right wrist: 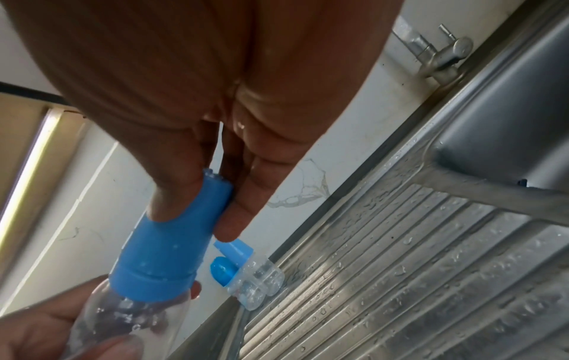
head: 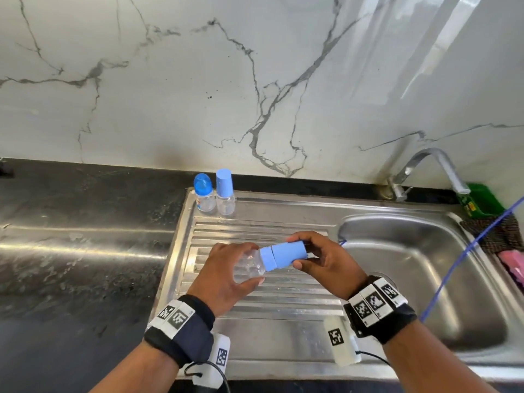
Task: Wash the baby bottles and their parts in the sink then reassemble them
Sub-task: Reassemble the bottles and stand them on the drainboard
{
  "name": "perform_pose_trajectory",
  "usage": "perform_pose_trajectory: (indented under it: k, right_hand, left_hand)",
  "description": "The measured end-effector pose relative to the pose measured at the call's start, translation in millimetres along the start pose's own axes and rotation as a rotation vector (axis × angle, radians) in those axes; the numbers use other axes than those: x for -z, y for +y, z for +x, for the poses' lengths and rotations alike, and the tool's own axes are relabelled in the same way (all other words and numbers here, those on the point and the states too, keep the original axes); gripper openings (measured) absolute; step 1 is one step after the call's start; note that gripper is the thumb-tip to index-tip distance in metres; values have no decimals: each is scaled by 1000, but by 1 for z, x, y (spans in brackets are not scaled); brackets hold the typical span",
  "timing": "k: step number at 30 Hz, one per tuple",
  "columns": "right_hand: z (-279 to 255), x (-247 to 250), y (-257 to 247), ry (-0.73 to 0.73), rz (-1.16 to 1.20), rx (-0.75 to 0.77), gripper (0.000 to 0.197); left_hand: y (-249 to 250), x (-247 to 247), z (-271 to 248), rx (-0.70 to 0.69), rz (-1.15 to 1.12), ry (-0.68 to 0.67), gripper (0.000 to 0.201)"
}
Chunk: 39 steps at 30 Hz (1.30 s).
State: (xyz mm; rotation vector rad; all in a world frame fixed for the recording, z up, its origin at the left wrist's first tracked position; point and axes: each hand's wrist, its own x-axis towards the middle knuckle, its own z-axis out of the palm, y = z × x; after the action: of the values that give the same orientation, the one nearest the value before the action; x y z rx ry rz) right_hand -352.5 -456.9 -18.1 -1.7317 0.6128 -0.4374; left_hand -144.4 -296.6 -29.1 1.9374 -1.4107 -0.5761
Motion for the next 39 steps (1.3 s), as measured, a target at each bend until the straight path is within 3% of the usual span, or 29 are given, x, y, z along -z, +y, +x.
perform_pose_trajectory:
  k: [9,13,15,22,25,27,32,36,39]
  right_hand:
    - [-20,17,-9,21,81,-9,40]
    - [-21,21,-12,84,126,-71,23]
    - [-19,23,-18,104,127,-110,25]
    - [1,19,-20,122,249,-92,43]
    - [10,1,-7,123,294,-148,53]
    - [15,-13,0,96,305,-183,50]
    - [52,-20,3,126,-1,-207,38]
    - [111,-18,0,267,-357,-202,39]
    - [154,-19,-6,279,-485,-166,37]
  left_hand:
    - [29,-15,6,-90,20,-1,57]
    - [40,-22,12,-146,94,37,56]
    - [43,-25,14,-161,96,55,55]
    - [46,-31,23,-12,-91,122,54]
    - [42,-34,30,58,-164,93,56]
    - [37,-34,33,68,-191,63,57]
    - [11,-30,39,181,-204,62,68]
    - [-20,-16,40,247,-138,83,67]
    - [-40,-2,39,276,-128,84,64]
